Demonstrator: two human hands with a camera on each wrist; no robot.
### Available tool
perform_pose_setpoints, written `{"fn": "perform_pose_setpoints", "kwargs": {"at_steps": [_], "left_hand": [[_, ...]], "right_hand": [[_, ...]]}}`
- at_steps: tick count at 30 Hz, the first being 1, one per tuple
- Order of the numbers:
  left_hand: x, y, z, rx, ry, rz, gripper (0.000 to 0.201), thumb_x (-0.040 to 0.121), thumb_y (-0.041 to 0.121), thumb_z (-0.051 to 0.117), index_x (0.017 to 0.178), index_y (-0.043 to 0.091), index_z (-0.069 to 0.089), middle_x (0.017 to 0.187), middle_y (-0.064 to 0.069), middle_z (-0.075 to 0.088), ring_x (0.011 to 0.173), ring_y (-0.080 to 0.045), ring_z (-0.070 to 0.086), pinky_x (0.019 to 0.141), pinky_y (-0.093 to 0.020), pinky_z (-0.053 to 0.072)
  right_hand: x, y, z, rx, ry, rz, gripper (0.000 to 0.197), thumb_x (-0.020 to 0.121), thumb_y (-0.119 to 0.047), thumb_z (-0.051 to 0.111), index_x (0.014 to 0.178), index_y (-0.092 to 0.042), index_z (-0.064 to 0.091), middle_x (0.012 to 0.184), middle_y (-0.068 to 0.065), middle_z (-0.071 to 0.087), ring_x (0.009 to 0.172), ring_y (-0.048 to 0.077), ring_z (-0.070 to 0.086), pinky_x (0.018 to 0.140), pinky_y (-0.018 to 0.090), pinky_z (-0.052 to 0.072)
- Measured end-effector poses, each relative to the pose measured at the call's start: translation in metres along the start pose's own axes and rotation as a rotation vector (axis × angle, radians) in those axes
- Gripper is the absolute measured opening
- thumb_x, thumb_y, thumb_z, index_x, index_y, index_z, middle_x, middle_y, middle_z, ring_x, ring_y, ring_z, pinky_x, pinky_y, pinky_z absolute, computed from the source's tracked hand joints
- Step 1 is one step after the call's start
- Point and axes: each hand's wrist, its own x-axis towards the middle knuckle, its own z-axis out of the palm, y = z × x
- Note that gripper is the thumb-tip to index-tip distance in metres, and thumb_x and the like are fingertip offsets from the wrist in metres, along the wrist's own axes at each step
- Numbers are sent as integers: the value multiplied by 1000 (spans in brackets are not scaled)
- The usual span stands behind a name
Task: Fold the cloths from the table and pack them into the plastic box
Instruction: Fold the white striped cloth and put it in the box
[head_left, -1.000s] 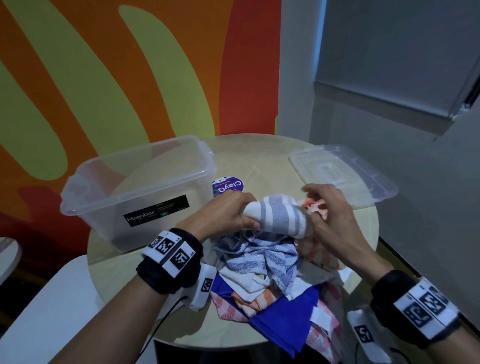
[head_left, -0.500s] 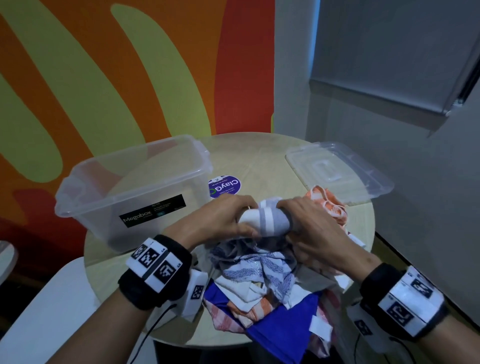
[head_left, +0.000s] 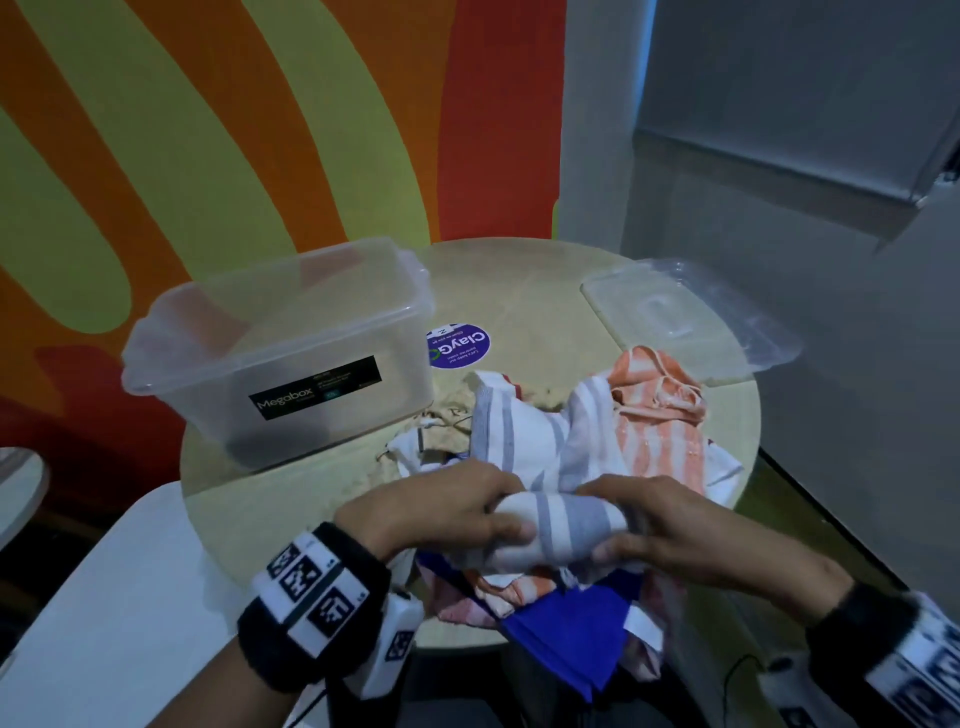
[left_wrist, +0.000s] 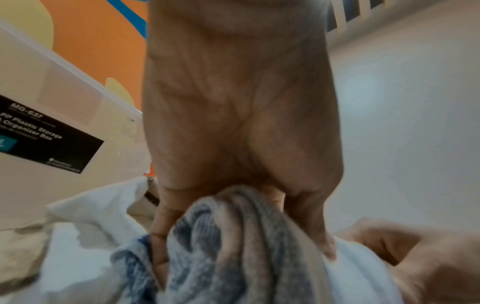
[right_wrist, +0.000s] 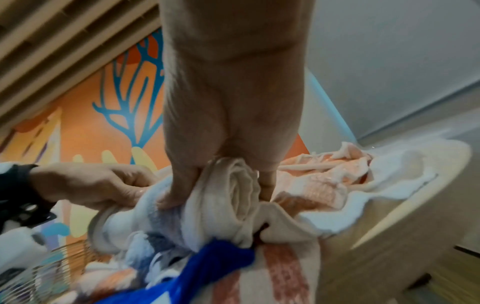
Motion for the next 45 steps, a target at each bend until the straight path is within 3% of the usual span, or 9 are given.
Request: {"fn": "perform_pose_setpoints", "kwargs": {"at_steps": [7, 11, 17, 23, 29, 35, 38, 41, 45], "left_hand": [[23, 9, -5, -110, 120, -214, 58, 105, 54, 44, 64, 13, 46, 61, -3, 47, 59, -20, 46, 57, -34, 34], [14, 23, -6, 320, 318, -191, 46, 101, 60, 47, 94, 17, 60, 99, -5, 62, 98, -27, 57, 82, -42, 48], [11, 24, 0, 351, 200, -68, 55, 93, 58, 64, 130, 19, 56, 124, -1, 56, 117, -24, 49, 95, -46, 45], [33, 3, -6, 177, 214, -52, 46, 93, 59, 60, 103, 14, 66, 99, -5, 67, 93, -27, 61, 78, -46, 51], [30, -3, 1, 210, 167, -49, 71, 78, 61, 78, 133, 22, 57, 124, 0, 62, 112, -23, 56, 92, -43, 50], [29, -10, -5, 22, 332, -73, 45, 70, 56, 69, 98, 21, 69, 92, 2, 70, 81, -18, 63, 70, -43, 55], [24, -8, -21, 1, 417, -71, 47, 67, 57, 64, 96, 20, 71, 85, 0, 70, 76, -20, 62, 68, -41, 53], [19, -3, -37, 44, 410, -62, 43, 67, 53, 64, 94, 20, 70, 81, 0, 65, 74, -23, 57, 67, -40, 51], [10, -5, -56, 144, 404, -70, 36, 64, 50, 60, 88, 23, 65, 78, 2, 65, 73, -25, 59, 65, -43, 53]], "right_hand": [[22, 12, -19, 234, -100, 99, 39, 95, -51, 64, 128, -30, 64, 122, -13, 72, 111, 5, 67, 100, 35, 54], [32, 9, -31, 406, -229, 195, 37, 99, -43, 61, 134, -32, 60, 125, -11, 72, 113, 9, 69, 99, 31, 54], [43, 0, -43, 373, -277, 299, 36, 97, -44, 62, 127, -24, 67, 115, -5, 76, 107, 17, 73, 98, 37, 57], [37, -13, -46, -182, -60, 224, 61, 86, -66, 66, 137, -35, 52, 128, -13, 59, 113, 10, 58, 100, 37, 50], [26, -4, -21, -142, -19, 229, 69, 83, -38, 75, 141, -40, 39, 137, -10, 48, 119, 11, 49, 101, 34, 47], [27, 5, 2, -64, 455, 283, 70, 76, -30, 81, 134, -25, 43, 120, -5, 43, 113, 19, 48, 87, 35, 44], [24, 4, 6, 12, 728, 351, 44, 80, -40, 77, 109, -23, 49, 100, -7, 59, 87, 15, 60, 70, 38, 53], [27, 2, 8, 48, 725, 329, 12, 85, -24, 71, 84, -19, 59, 70, -5, 66, 63, 15, 63, 57, 37, 52], [23, 11, -1, -86, 725, 49, 25, 92, -2, 60, 78, -23, 59, 69, -8, 60, 62, 2, 54, 56, 17, 41]]}}
